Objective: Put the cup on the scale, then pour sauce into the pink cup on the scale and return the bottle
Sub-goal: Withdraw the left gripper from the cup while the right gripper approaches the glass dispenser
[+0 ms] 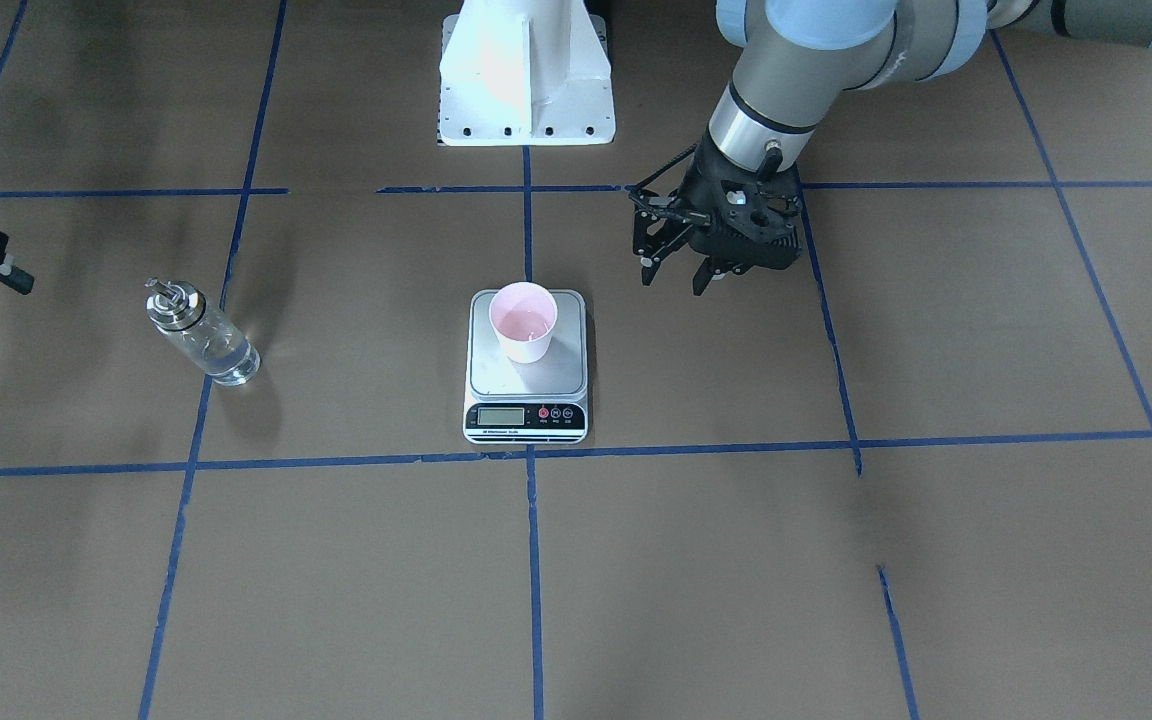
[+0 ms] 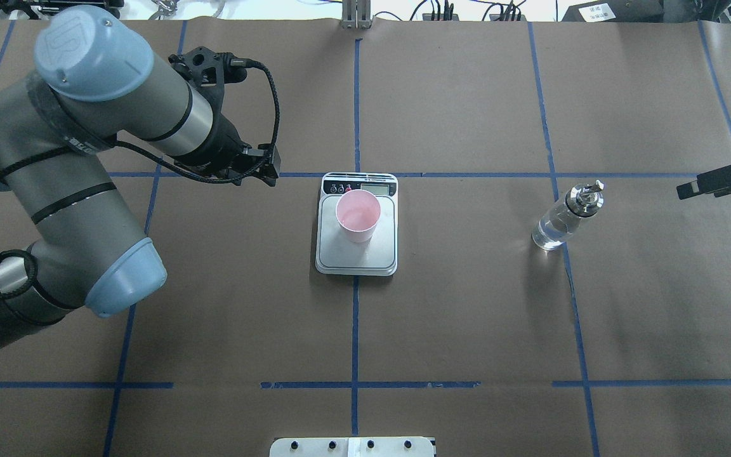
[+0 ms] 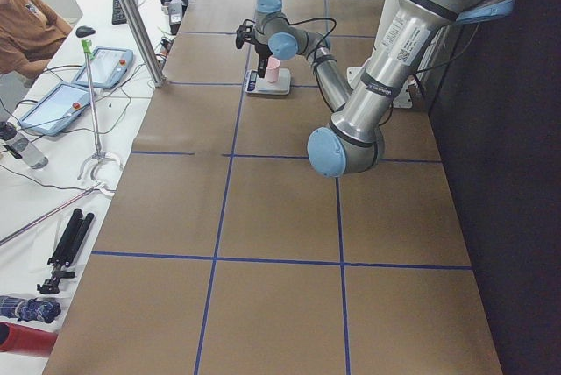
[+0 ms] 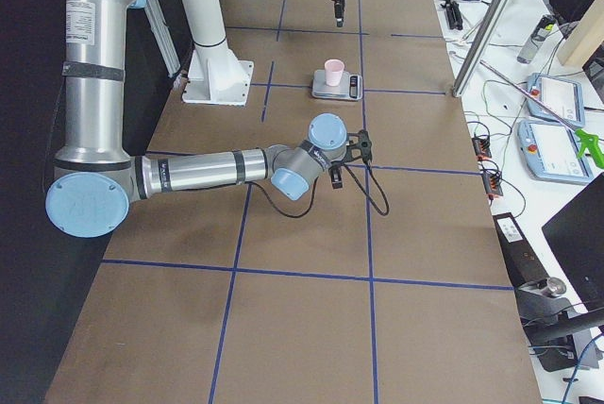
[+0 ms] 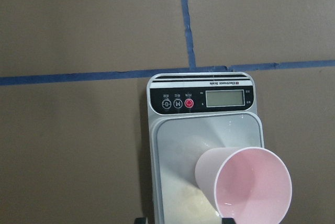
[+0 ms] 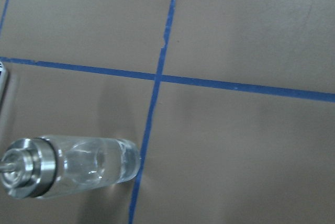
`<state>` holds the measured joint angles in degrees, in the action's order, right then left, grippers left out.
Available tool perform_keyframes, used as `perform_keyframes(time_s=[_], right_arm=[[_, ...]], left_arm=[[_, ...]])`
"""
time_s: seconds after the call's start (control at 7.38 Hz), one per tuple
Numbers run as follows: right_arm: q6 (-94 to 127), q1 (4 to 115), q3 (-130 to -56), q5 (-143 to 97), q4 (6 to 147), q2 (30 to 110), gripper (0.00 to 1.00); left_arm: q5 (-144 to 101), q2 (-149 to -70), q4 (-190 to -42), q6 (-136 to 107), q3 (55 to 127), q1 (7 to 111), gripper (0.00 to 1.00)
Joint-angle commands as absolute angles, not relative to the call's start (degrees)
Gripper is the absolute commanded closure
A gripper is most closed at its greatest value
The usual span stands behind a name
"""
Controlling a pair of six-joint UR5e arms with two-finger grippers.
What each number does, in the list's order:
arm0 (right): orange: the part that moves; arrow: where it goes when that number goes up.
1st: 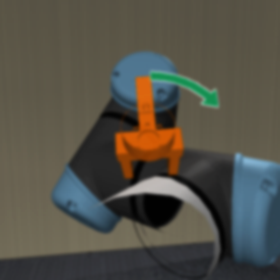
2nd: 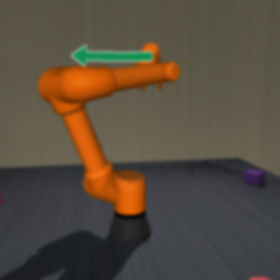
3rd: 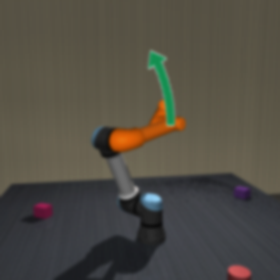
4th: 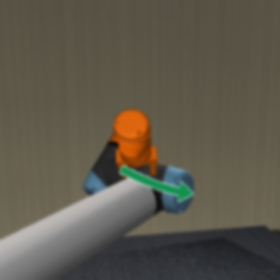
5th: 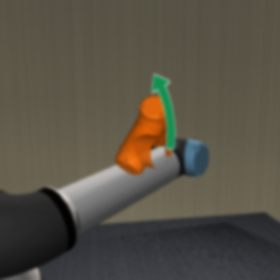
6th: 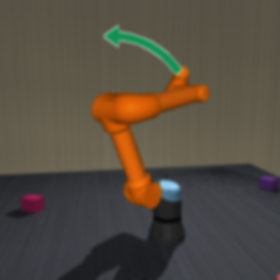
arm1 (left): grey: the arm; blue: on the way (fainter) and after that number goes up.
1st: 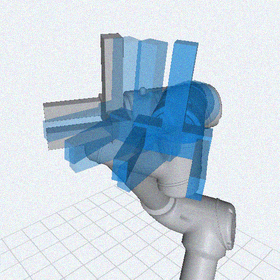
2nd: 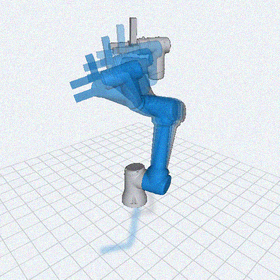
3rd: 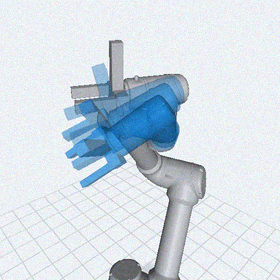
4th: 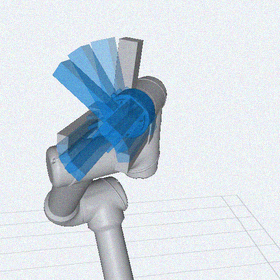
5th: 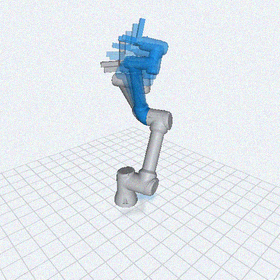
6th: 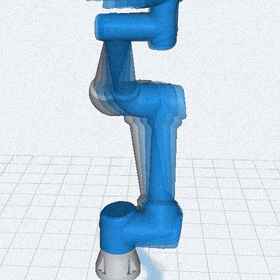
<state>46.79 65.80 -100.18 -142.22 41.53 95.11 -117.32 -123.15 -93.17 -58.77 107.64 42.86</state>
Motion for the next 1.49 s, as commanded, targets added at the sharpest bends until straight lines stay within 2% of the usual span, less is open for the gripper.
perform_keyframes(time_s=[0.0, 0.14, 0.54, 0.68, 0.81, 1.08, 1.35], right_arm=[[53.0, 59.7, -104.0, -138.4, 36.6, 98.6, 0.00], [53.3, 54.8, -109.0, -131.8, 36.6, 102.4, 0.00], [58.8, 37.1, -114.6, -110.5, 36.6, 102.4, 0.00], [63.9, 31.9, -115.6, -102.3, 36.6, 102.4, 0.12], [65.1, 27.9, -115.6, -93.5, 36.6, 102.7, 0.12], [65.2, 24.9, -115.1, -83.7, 37.3, 102.8, 0.01], [65.9, 22.8, -113.3, -75.5, 37.6, 102.7, 0.00]], left_arm=[[-117.2, -122.7, -93.4, -58.4, 107.2, 43.3, 0.38], [-117.3, -122.7, -93.5, -58.4, 107.2, 43.2, 0.38], [-117.2, -122.3, -93.4, -58.2, 107.1, 43.5, 0.38], [-117.2, -121.4, -93.4, -57.1, 107.2, 44.2, 0.38], [-117.2, -119.9, -93.4, -51.8, 107.5, 45.7, 0.37], [-117.3, -115.3, -93.4, -40.3, 107.8, 49.5, 0.34], [-117.5, -110.6, -93.6, -27.8, 107.4, 55.2, 0.31]])
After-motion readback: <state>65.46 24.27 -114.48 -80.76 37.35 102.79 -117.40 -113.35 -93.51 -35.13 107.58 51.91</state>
